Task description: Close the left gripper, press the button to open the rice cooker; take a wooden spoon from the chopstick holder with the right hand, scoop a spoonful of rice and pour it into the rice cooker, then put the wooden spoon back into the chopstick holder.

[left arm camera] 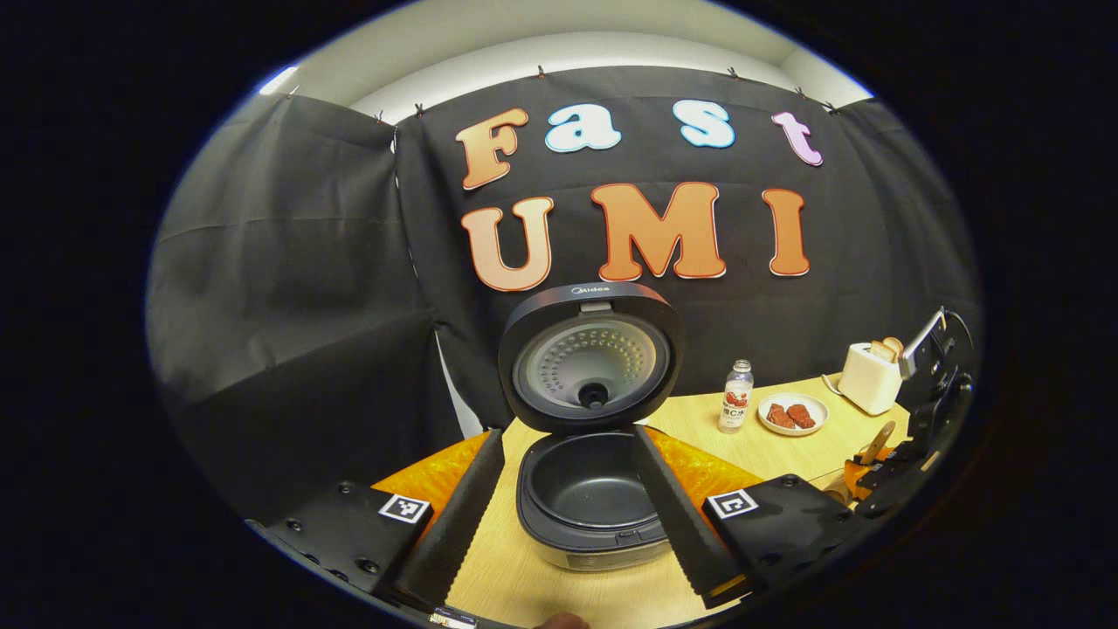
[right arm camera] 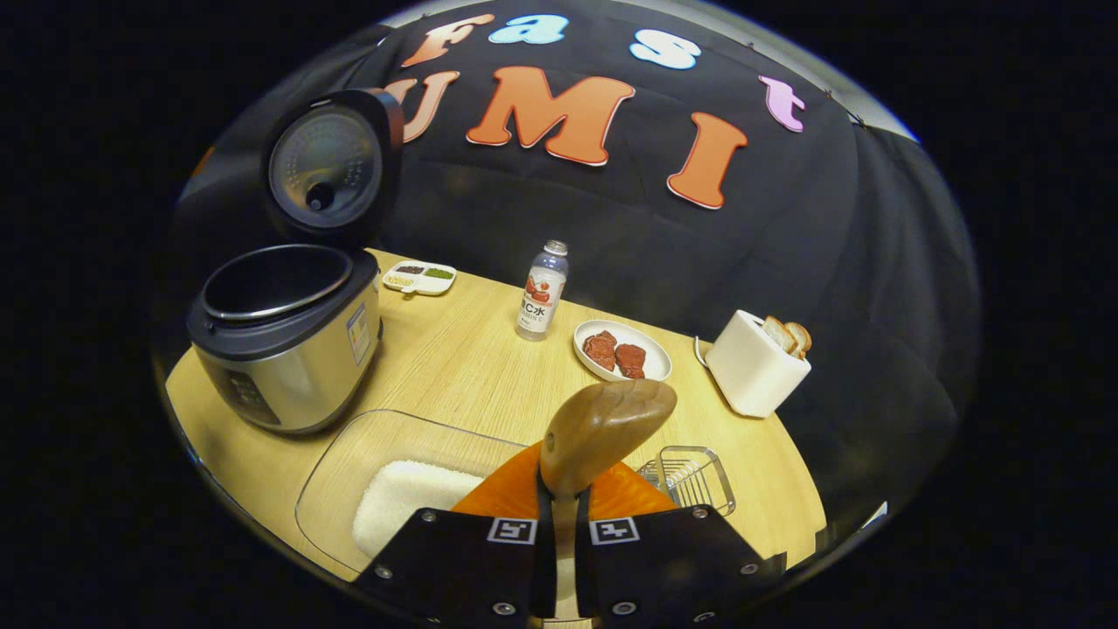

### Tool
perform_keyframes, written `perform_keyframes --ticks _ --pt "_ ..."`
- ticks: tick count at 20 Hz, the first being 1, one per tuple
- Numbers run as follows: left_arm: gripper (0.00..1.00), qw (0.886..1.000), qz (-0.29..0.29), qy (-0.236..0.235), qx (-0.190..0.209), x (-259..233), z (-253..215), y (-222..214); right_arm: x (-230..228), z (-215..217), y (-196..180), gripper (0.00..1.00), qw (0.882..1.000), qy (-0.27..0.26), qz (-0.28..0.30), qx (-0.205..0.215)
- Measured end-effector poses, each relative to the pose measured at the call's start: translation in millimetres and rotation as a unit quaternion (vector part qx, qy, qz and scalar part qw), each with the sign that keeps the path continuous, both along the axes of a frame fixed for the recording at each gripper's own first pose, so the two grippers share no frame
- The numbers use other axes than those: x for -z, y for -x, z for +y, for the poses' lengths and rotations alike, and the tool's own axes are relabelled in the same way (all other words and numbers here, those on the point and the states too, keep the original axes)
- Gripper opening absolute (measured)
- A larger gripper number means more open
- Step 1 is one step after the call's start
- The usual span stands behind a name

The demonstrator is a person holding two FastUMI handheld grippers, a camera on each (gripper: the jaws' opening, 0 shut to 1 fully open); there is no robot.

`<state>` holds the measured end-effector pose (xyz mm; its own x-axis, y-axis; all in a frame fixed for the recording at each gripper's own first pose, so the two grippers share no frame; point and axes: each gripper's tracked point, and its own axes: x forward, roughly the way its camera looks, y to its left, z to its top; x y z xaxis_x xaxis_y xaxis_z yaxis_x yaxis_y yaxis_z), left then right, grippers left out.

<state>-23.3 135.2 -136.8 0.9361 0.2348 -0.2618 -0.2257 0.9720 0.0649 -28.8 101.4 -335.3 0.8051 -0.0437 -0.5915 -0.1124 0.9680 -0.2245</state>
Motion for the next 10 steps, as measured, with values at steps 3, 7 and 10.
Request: perform_keyframes --ticks 3,7,10 --pt "0.92 1.0 0.008 0.004 0.006 6.7 -2.6 -1.0 8.5 14.8 6.3 0.08 0.999 0.029 -0.007 -0.024" --pt "0.92 1.0 0.011 0.007 0.01 10.1 -1.7 -2.9 22.3 31.5 18.2 0.08 1.0 -0.013 0.003 -0.007" --pt "1.0 1.0 0.014 0.006 0.012 11.2 1.0 -2.9 26.4 34.6 19.3 0.08 1.0 -0.029 0.004 0.007"
